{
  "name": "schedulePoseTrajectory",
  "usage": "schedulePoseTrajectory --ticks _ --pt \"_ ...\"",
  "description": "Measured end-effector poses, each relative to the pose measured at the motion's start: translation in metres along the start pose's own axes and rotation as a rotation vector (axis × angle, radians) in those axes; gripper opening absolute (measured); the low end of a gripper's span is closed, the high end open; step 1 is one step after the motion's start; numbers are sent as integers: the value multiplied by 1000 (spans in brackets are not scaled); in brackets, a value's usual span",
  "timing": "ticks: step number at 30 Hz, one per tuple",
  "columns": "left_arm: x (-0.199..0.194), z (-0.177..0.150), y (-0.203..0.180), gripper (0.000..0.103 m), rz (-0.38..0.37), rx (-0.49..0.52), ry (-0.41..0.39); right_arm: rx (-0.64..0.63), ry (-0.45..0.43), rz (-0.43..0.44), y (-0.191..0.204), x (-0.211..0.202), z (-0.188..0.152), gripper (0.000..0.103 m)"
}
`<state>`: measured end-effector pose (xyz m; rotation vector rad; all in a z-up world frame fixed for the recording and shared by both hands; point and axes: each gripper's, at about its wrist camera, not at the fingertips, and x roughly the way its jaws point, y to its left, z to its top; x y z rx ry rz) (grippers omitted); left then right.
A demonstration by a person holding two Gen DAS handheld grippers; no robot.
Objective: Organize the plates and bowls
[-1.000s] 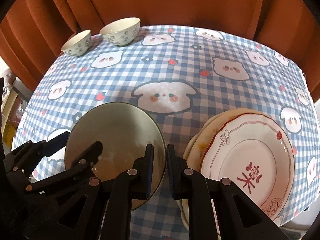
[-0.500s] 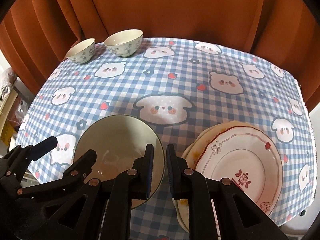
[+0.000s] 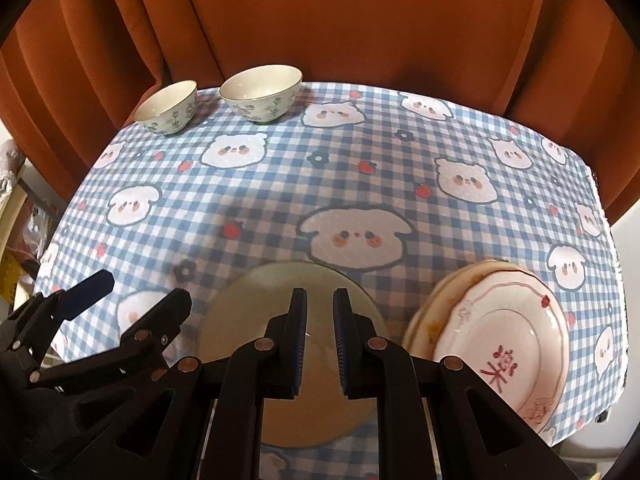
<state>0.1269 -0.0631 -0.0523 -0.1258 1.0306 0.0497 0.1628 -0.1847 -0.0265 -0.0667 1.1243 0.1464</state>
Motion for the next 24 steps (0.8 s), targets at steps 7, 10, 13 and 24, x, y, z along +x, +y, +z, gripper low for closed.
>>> schedulePoseTrajectory --ticks 7,10,13,24 --pt "1 22 45 82 0 21 2 27 24 -3 39 8 22 17" --pt "3 31 63 83 4 31 -2 36 24 -3 57 12 32 17" --pt "6 38 82 83 5 39 -1 48 23 -4 76 16 42 17" --pt "23 63 148 84 -21 92 0 106 -13 -11 145 35 76 31"
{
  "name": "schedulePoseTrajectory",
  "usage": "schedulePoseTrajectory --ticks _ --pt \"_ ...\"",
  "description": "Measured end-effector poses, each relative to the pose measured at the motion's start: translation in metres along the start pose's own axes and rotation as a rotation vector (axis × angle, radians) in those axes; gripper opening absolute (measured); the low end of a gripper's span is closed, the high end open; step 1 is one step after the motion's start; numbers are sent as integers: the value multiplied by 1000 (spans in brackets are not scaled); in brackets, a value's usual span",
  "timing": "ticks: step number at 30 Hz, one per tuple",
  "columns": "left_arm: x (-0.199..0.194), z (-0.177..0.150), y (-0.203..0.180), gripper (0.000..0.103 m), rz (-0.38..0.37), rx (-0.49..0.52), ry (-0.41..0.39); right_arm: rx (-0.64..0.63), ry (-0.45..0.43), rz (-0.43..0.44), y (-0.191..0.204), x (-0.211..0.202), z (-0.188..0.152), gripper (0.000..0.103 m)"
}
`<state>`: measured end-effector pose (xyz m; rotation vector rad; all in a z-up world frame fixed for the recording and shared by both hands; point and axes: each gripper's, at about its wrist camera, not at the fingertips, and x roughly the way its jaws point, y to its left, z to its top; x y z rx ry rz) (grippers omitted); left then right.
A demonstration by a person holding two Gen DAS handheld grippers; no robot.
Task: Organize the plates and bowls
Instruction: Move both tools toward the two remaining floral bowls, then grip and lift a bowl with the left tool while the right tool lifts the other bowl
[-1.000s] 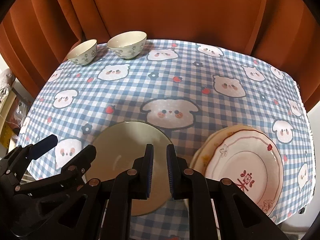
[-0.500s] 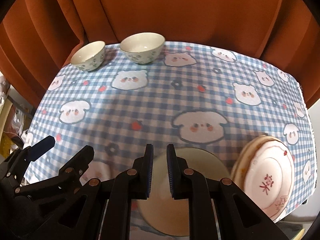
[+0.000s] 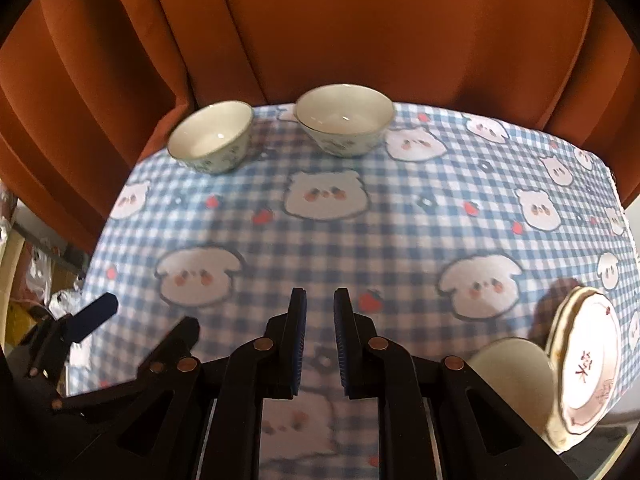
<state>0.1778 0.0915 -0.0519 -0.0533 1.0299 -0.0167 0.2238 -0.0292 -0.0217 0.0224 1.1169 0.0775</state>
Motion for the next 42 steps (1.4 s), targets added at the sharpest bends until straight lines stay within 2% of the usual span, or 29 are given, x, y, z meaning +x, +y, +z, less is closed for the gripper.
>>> schedulePoseTrajectory --ticks 1,2,3,13,19,26,31,39,42 --pt "-1 5 5 84 -6 3 -4 4 -5 -1 6 1 3 41" --pt "-2 10 10 84 -13 2 -13 16 -16 0 13 2 7 62" --pt "-4 14 13 84 -18 0 -22 26 -29 2 17 1 9 69" --pt "3 69 46 85 -21 8 -78 27 -84 -43 52 5 61 70" --pt "20 102 62 85 7 -7 -90 29 -102 -51 62 20 93 77" --pt "55 134 81 85 34 -49 -71 29 -101 -14 72 55 129 78" --pt "78 153 90 85 51 -87 -80 24 -136 -7 76 75 150 78" --pt "115 174 88 82 86 -45 -79 21 -130 -4 75 120 175 77" --pt "128 177 87 77 72 -49 -61 36 -117 8 73 137 180 77"
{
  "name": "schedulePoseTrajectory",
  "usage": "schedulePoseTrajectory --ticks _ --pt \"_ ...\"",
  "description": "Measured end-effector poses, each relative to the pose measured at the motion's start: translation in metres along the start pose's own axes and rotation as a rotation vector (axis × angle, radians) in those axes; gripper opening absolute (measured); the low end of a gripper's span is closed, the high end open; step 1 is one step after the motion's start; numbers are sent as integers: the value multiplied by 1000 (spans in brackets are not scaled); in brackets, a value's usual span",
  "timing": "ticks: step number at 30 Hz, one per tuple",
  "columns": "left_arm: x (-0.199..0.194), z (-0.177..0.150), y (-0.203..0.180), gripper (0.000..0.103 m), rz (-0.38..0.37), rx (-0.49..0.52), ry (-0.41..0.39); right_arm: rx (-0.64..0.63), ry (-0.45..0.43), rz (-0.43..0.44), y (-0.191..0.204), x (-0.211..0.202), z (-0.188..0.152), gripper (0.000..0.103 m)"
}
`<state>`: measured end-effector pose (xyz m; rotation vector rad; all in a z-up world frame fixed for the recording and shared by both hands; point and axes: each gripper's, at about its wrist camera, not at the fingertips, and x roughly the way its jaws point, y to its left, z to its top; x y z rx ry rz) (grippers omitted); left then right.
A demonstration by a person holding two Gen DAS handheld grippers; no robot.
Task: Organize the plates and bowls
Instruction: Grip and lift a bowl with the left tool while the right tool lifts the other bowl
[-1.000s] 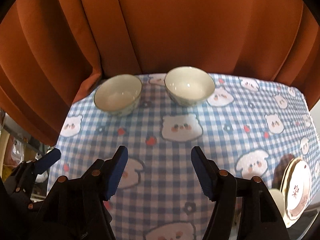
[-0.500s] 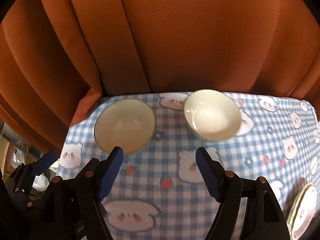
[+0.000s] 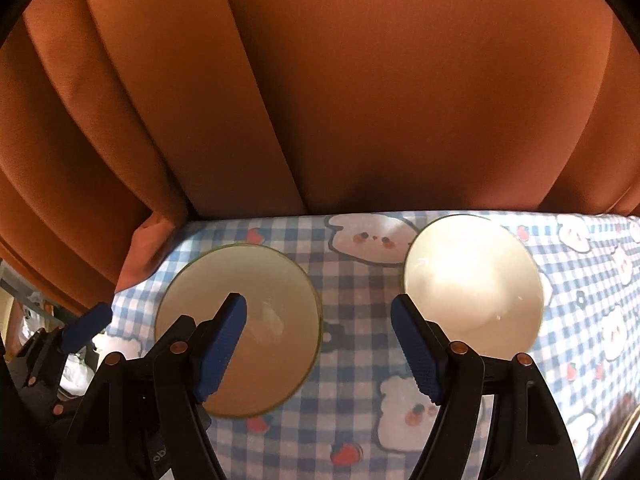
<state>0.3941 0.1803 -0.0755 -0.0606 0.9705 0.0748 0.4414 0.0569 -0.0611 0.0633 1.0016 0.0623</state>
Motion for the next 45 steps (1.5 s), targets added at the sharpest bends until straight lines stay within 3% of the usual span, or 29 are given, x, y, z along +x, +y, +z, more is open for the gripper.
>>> schedulePoseTrajectory --ticks 4,7,9,13,15,18,23,33,45 --pt "11 1 -6 74 10 16 4 9 15 16 -2 18 3 76" --pt "18 1 -8 65 5 21 20 -2 33 29 1 28 3 65" --pt "23 2 -11 56 3 29 22 -5 45 41 2 33 3 53" --pt "31 3 -13 41 2 38 34 -15 62 52 5 42 3 41" --pt "34 4 -14 39 7 37 43 -16 75 62 5 48 3 32" --pt "34 5 -15 36 15 35 43 -17 80 69 7 52 3 28" --pt "36 6 -13 29 36 23 41 -31 71 51 12 53 4 28" --pt "26 4 -10 29 21 11 48 -48 79 41 12 50 3 28" --pt "-13 -2 -10 29 5 12 28 -61 56 27 15 11 -4 28"
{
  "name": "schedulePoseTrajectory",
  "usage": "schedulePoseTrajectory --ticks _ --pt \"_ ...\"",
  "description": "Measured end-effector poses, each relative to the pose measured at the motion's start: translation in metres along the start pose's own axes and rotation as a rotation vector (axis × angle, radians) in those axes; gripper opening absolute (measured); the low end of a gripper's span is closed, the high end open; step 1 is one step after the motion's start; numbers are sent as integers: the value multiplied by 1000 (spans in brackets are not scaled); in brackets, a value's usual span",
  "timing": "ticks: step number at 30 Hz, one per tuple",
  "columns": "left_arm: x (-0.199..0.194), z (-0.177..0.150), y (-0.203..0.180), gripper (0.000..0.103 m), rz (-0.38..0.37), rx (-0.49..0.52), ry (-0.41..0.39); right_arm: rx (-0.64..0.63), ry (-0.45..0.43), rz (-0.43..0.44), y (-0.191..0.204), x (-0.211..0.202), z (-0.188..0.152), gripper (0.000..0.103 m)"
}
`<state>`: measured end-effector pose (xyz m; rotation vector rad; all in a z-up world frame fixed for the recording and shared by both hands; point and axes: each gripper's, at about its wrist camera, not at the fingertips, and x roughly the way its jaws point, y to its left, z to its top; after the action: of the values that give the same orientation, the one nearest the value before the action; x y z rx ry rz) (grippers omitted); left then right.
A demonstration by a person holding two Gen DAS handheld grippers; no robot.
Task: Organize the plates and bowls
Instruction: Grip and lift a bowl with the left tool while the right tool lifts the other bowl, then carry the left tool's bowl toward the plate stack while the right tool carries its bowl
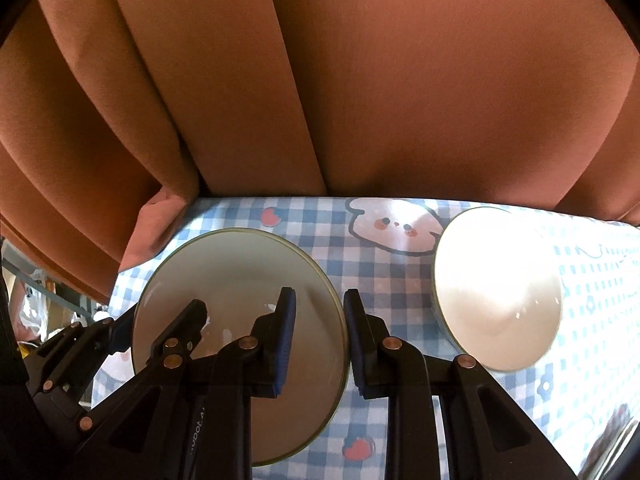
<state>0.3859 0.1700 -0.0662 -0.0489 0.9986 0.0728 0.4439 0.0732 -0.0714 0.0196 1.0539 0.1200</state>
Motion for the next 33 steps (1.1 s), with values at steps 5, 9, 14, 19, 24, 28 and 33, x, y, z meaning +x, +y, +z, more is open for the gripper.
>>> schedulePoseTrajectory --ticks 5,9,14,19,24,28,33 --pt "-31 -6 1 29 2 11 -18 10 -16 -1 2 -29 -8 28" --pt "-56 -13 -1 29 -1 25 -42 21 -38 1 5 -57 -16 28" --pt "-86 -27 -6 29 -11 29 -70 27 -72 -10 6 -94 -31 28" --pt "-110 -44 -13 29 -13 32 -86 27 -92 -14 5 -127 -50 28" --pt "-129 -62 -20 29 -12 23 -103 21 -107 -13 0 -153 -69 28" --pt "-142 -78 -30 29 -1 18 -116 15 -120 -4 -8 -170 -85 28" --pt "-153 -94 -45 29 31 6 -139 -1 -138 29 -20 -183 -101 28"
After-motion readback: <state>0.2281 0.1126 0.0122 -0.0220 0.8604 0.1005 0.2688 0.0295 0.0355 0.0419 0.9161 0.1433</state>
